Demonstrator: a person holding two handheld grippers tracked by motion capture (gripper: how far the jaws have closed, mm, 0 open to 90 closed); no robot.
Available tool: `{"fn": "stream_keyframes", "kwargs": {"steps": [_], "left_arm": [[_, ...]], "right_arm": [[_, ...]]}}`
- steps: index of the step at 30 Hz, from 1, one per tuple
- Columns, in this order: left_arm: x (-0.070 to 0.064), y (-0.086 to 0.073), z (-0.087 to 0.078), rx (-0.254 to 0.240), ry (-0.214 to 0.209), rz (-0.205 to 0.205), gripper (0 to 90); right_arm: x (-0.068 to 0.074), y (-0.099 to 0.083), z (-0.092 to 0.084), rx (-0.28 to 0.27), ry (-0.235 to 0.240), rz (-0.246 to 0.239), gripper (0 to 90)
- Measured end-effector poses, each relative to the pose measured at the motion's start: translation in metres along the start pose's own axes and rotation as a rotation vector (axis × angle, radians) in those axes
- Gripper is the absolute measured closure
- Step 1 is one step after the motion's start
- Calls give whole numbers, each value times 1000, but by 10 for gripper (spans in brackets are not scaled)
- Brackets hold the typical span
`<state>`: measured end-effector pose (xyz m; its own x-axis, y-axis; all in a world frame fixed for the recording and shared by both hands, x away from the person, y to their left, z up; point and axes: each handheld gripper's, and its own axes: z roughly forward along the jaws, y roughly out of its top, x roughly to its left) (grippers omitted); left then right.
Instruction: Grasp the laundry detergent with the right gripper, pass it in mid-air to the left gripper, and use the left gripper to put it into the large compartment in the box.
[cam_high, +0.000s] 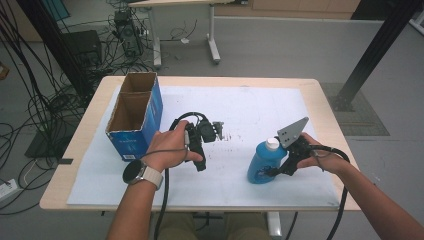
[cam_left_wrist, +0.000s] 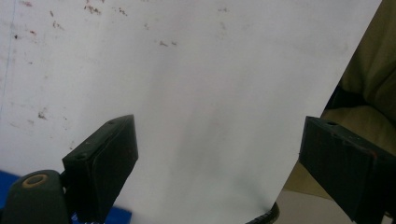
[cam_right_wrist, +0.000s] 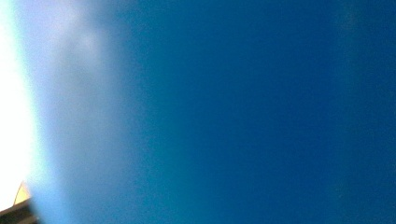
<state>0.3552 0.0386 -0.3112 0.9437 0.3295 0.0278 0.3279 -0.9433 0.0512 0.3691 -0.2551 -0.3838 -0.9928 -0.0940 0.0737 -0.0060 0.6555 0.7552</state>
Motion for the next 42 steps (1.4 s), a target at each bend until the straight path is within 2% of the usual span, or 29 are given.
{"fn": "stream_keyframes", "kwargs": {"steps": [15, 42], "left_arm": [[0, 1, 1, -4, -4, -5, 120], [1, 0, 1, -3, -4, -3, 122]], "right_arm": [[-1, -3, 1, -35, 2, 8, 302], [-1, -4, 5, -53, 14, 4, 339]]}}
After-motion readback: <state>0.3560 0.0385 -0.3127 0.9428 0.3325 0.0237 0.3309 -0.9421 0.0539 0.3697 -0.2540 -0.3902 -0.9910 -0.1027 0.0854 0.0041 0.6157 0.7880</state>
